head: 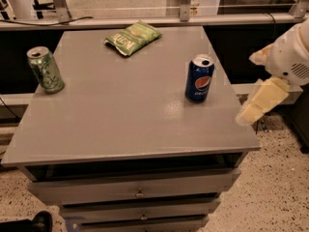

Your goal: Move pepsi can near green jalapeno chip bag

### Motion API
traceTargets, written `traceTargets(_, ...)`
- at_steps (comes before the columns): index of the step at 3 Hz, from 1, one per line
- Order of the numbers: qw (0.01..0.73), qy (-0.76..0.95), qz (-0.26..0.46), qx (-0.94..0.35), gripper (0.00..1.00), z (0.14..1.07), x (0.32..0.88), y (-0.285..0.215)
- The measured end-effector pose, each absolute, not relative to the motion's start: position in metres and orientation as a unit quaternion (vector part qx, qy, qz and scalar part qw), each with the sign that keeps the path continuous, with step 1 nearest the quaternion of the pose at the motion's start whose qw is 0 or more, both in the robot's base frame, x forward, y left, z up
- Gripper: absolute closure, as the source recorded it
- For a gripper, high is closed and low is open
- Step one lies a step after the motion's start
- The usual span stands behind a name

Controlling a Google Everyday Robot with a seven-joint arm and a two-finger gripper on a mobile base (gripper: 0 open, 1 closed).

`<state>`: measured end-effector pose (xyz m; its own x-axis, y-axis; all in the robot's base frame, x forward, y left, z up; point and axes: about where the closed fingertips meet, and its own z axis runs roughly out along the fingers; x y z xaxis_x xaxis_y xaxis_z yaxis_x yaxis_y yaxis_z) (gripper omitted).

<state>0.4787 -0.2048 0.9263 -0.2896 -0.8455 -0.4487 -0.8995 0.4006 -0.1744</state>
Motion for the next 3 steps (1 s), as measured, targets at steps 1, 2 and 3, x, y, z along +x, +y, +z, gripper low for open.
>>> traceTargets(1,0.297,0.801,0.109,-0.509,0.0,0.907,0.515,-0.191)
traceTargets(2,0.342,0.793,0.162,-0.478,0.0,0.895,0.54,-0.176)
traceTargets(3,0.399,0.766,0.225,-0.45,0.0,0.879,0.56,-0.156)
